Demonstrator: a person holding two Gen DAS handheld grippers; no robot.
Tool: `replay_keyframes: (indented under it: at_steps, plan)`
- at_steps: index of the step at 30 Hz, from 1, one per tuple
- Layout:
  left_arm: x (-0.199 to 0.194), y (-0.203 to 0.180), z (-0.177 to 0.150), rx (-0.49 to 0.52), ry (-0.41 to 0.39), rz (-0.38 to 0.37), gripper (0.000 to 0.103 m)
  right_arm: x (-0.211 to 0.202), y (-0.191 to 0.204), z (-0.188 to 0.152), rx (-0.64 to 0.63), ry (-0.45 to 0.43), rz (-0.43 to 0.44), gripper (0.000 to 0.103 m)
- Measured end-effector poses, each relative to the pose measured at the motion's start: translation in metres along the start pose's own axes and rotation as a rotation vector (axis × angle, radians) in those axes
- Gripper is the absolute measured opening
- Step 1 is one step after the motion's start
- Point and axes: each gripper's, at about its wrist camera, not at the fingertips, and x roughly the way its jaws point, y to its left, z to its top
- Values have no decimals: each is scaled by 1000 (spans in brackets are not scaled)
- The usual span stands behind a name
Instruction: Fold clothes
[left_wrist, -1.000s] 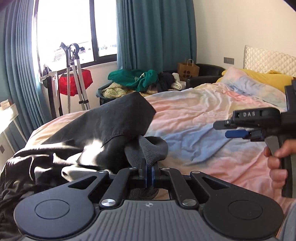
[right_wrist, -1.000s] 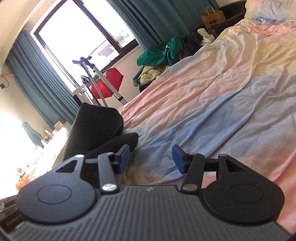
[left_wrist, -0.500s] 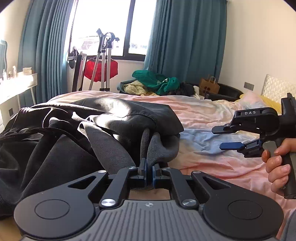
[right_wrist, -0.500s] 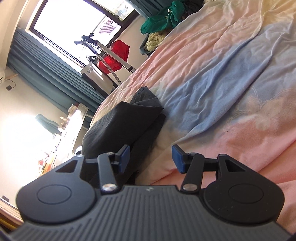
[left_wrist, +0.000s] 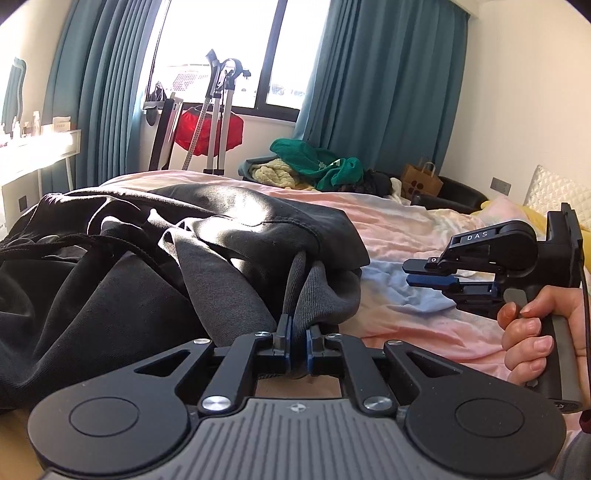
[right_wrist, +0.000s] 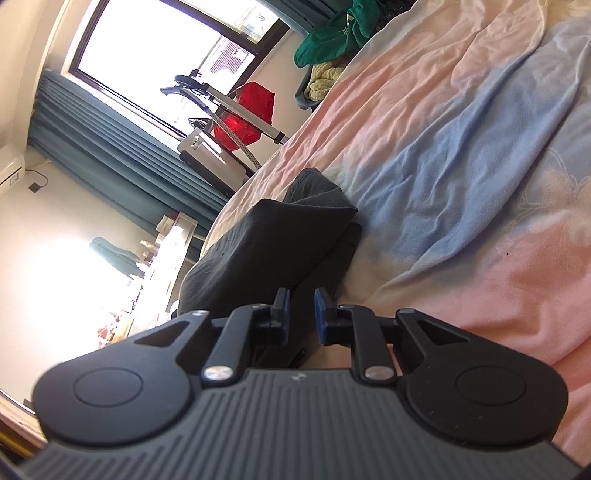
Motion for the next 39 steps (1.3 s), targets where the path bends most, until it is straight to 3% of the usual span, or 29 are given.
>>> replay_keyframes:
  at_steps: [6,10,18,21,27,32,36,39]
  plan:
    - [-1,-2,-2,3,1,10,9,-12,-4,3,24,-52,-4,5]
    - [0,-3,-3,8,2,17,9,-25,-15,10,81,-101,-40,5]
    - [0,-3,-3,6,-1,18,9,-23,-21,24,117,-107,-65,7]
    - [0,1,-1,-20,0,9,9,-4,-15,27,100,-70,-64,8]
    - [-3,7,1,-68,-24,23,9,70,-25,35,116,109,-55,8]
    - [-1,9,4,-93,-37,10,9,119,-34,40,121,192,-54,8]
    - [2,14,7,-136,-50,-6,9,130,-42,40,173,197,-28,10]
    - [2,23,9,-198,-58,-27,9,121,-48,40,263,196,-26,18]
